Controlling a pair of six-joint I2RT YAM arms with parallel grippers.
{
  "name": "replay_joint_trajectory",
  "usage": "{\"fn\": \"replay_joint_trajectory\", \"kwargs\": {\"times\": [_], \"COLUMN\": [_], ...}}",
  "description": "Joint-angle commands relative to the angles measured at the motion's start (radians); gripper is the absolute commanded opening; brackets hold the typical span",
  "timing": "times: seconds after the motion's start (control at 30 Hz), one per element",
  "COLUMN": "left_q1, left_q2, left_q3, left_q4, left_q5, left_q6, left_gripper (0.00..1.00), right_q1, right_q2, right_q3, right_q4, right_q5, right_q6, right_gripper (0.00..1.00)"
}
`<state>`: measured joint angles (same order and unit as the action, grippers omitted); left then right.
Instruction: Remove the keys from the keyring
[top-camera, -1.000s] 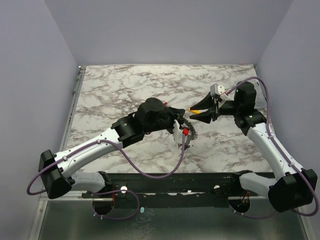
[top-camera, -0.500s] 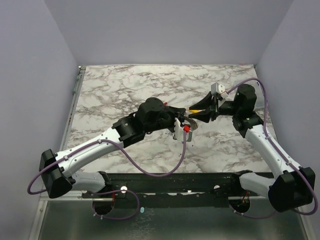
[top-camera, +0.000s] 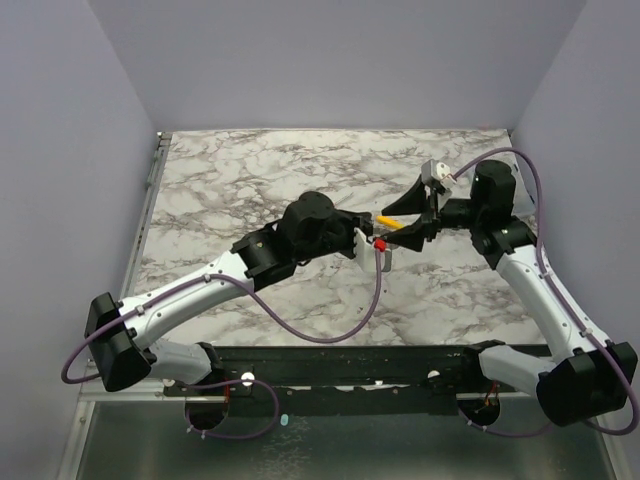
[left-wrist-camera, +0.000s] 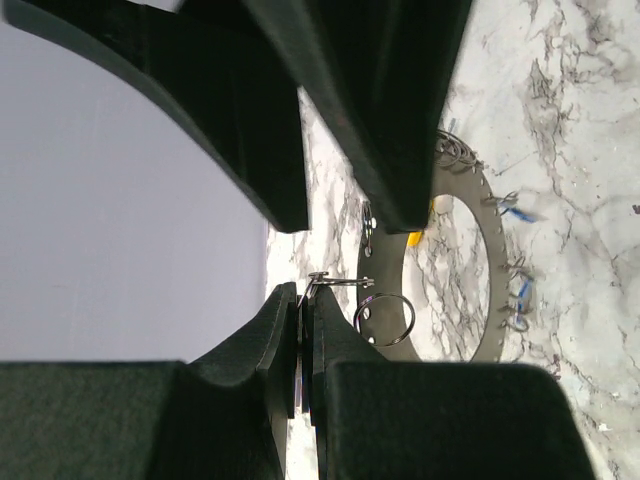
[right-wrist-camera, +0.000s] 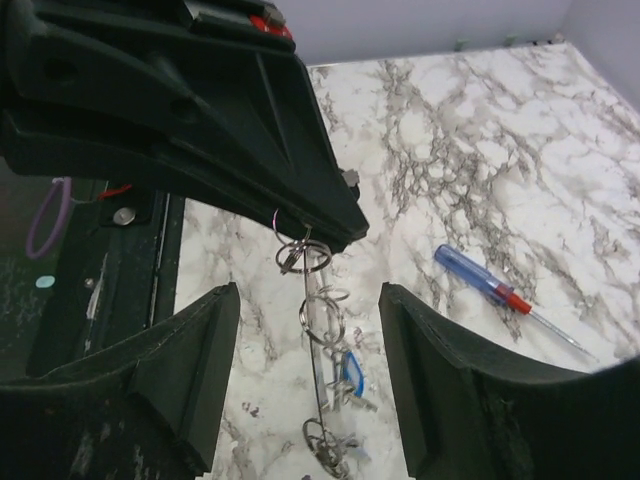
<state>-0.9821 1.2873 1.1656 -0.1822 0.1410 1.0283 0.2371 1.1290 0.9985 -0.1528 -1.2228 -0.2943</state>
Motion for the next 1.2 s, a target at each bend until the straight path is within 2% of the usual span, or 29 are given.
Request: {"fn": "replay_joint_trajectory", "kwargs": {"times": [0.0, 0.17, 0.57, 0.8, 0.9, 0.93, 1.17], "left_q1": [-0.005, -0.004, -0.005, -0.004, -0.005, -0.005, -0.004], "left_q2": [0.019, 0.030, 0.069, 0.077, 0.078, 0.081, 0.102], "left_q3": [0.073, 0.092, 0.144, 0.150, 0.155, 0.161, 0.194], "left_q4": [0.021, 0.012, -0.013, -0.016, -0.018, -0.019, -0.043], "left_q5": [-0.044, -0.024, -0.029, -0.041, -0.043, -0.048, -0.063], "left_q6": [-0.069, -0.086, -0.132, -0.152, -0.163, -0.172, -0.206], "left_gripper": [0.00, 0.00, 0.00, 0.00, 0.00, 0.00, 0.00], "right_q1": [0.010, 0.009, 0.020, 0.023, 0.026, 0.027, 0.050], "right_q2": [-0.016, 0.002, 0.034, 0.049, 0.056, 0.058, 0.063], "right_q3": [-0.061, -0.090, -0.113, -0.131, -0.138, -0.138, -0.137], "right_q4": [0.012, 0.087, 0.308, 0.403, 0.420, 0.420, 0.388], "right_q5": [0.036, 0.011, -0.013, -0.019, -0.021, -0.020, -0.016], "right_q6": [0.045, 0.019, 0.140, 0.206, 0.207, 0.205, 0.164], "right_gripper": [0.68, 0.72, 0.68, 0.55, 0.44, 0.44, 0.54]}}
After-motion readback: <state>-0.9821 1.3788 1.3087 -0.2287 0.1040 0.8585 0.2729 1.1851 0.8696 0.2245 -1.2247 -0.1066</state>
